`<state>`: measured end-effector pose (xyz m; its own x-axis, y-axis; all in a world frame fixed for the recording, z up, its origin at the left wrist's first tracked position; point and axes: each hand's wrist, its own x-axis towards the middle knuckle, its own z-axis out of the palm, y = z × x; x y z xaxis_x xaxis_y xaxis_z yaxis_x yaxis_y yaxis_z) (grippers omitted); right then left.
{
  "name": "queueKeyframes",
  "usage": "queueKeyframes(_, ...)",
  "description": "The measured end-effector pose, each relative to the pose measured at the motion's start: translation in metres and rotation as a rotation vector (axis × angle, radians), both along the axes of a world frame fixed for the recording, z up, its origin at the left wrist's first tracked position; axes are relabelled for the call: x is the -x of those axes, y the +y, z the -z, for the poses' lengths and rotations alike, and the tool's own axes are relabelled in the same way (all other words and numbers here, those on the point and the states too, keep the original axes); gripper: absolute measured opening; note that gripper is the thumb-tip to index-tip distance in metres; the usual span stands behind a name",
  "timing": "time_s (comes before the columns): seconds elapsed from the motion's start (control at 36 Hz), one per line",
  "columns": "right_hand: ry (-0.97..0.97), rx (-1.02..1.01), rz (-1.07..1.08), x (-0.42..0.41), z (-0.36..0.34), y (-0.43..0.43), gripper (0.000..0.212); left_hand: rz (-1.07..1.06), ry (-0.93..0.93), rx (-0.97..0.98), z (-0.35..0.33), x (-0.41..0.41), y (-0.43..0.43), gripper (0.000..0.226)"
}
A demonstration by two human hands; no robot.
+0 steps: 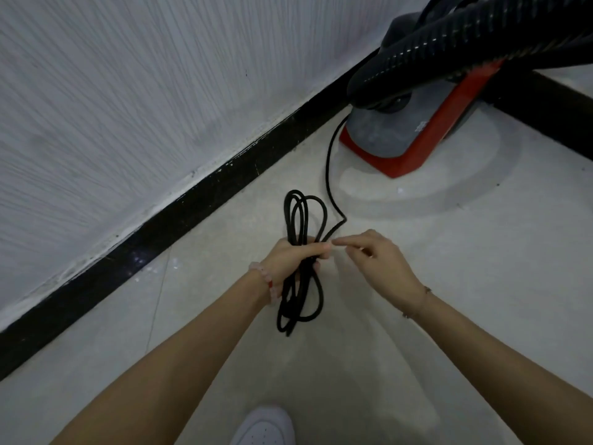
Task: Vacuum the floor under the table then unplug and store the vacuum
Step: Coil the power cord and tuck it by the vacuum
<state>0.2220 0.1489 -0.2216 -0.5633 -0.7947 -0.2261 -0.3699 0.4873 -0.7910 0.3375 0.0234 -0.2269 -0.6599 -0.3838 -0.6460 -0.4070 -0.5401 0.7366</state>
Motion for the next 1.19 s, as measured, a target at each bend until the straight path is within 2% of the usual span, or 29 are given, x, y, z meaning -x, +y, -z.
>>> queueKeyframes(0.08,-0.182,0.016,0.213,0.016,-0.002,-0.005,0.028,-0.047,0.016,-0.018,0.002,-0.003,-0.010,0.016)
queueKeyframes(0.22,-0.599,0.032,0.312,0.042,-0.003,-0.036,0.037,-0.039,0.093,-0.032,0.000,-0.008,-0.029,0.011)
queueKeyframes(0.28,-0.765,0.041,0.305,0.046,-0.003,-0.056,0.036,0.022,0.090,0.021,-0.003,-0.008,-0.034,0.015)
queueKeyframes(0.36,-0.942,0.129,0.338,0.049,-0.005,-0.083,0.018,0.209,0.057,0.192,-0.010,-0.007,-0.041,0.020)
queueKeyframes(0.42,-0.933,0.175,0.375,0.050,-0.004,-0.094,0.005,0.358,0.036,0.382,-0.016,-0.004,-0.045,0.019)
queueKeyframes(0.47,-0.898,0.176,0.395,0.052,-0.004,-0.098,0.014,0.509,0.005,0.627,-0.019,0.002,-0.050,0.017)
queueKeyframes(0.56,-0.780,0.129,0.355,0.054,-0.003,-0.094,0.024,0.827,-0.056,1.212,-0.013,0.012,-0.062,0.017)
queueKeyframes(0.64,-0.657,0.042,0.281,0.062,-0.001,-0.085,0.039,0.946,0.108,1.734,-0.006,0.023,-0.067,0.022)
queueKeyframes(0.69,-0.594,-0.025,0.232,0.067,-0.002,-0.079,0.041,0.918,0.251,1.936,-0.003,0.031,-0.068,0.019)
queueKeyframes(0.78,-0.594,-0.061,0.204,0.072,-0.005,-0.073,0.039,0.946,0.409,2.056,0.000,0.050,-0.072,0.020)
queueKeyframes(0.86,-0.652,-0.062,0.197,0.076,-0.006,-0.069,0.036,1.025,0.492,2.107,0.003,0.064,-0.080,0.019)
queueKeyframes(1.03,-0.696,-0.088,0.142,0.083,-0.006,-0.067,0.023,1.134,0.436,2.100,0.005,0.075,-0.089,0.026)
queueKeyframes(1.19,-0.708,-0.152,0.139,0.090,0.001,-0.072,0.030,1.192,0.383,2.117,0.016,0.076,-0.095,0.039)
